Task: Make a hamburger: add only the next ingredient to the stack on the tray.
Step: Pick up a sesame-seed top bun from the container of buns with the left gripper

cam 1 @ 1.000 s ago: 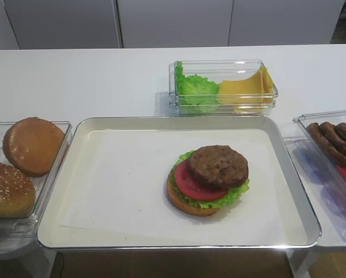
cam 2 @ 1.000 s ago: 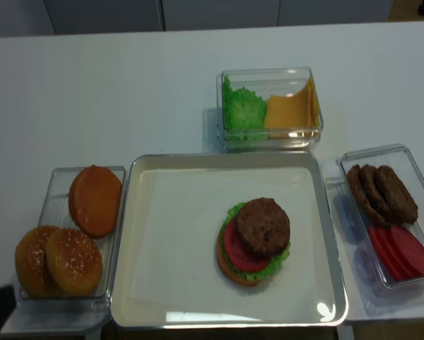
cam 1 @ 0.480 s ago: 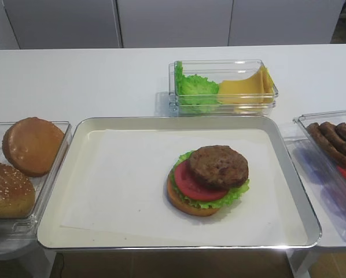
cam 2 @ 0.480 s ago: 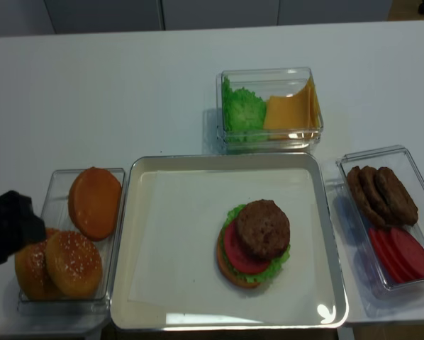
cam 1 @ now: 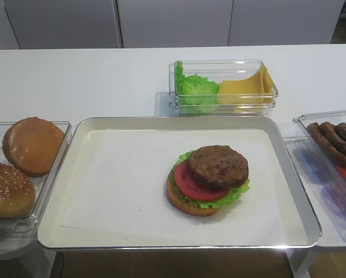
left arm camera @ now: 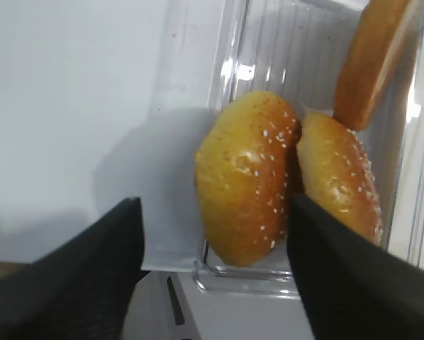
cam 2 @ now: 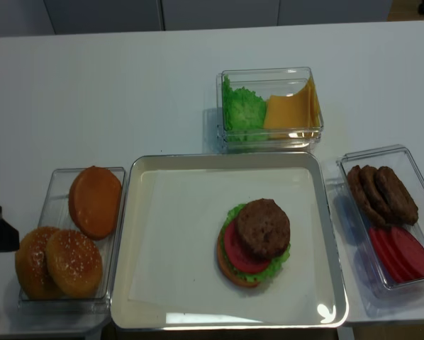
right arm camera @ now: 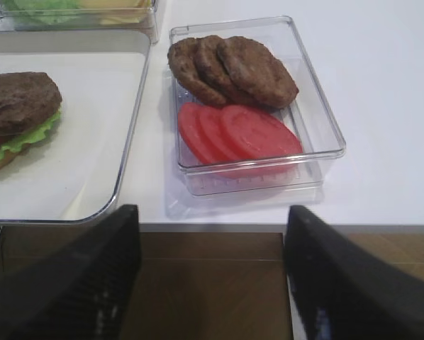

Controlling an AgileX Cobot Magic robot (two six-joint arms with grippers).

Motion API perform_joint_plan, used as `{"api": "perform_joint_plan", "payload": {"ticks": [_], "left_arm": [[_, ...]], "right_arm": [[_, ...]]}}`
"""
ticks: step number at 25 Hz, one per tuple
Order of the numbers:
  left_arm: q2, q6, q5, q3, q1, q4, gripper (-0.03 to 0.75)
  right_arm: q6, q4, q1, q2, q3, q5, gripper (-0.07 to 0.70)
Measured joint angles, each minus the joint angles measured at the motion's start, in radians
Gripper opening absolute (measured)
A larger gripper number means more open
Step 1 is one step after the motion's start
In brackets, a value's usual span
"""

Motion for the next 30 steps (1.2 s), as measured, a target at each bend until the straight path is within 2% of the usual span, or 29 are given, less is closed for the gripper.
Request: {"api": "perform_joint_plan", "payload": {"ticks": [3,7,10,16,19,21,26,30], "left_arm": [[0.065,0.075,0.000,0.000,0.017,-0.043,0.470],[0.162,0.183,-0.006,0.000,0.049,-0.184,0.465],[0.201,0.226,-0.010,0.000,0.061,-0.236,0.462],[0.210,0.263,-0.006,0.000,0.063,-0.204,0.459],[0.227,0.273,0.051,-0.002,0.063,-0.163,0.455],[0.238,0.278,0.067,-0.002,0.063,-0.164,0.454],[0.240,0.295,0.069,-0.002,0.063,-0.201,0.449],[0.240,0.295,0.074,-0.002,0.063,-0.201,0.401]], "right_arm": [[0.000,0.000,0.000,0.000,0.000,0.000,0.495],[0.000,0.000,0.000,0.000,0.000,0.000,0.495],[0.002,0.000,0.000,0.000,0.000,0.000,0.495],[0.002,0.000,0.000,0.000,0.000,0.000,0.495],[0.002,0.000,0.000,0.000,0.000,0.000,0.495],[0.002,0.000,0.000,0.000,0.000,0.000,0.495],[0.002,0.000,0.000,0.000,0.000,0.000,0.495],[0.002,0.000,0.000,0.000,0.000,0.000,0.495]]}}
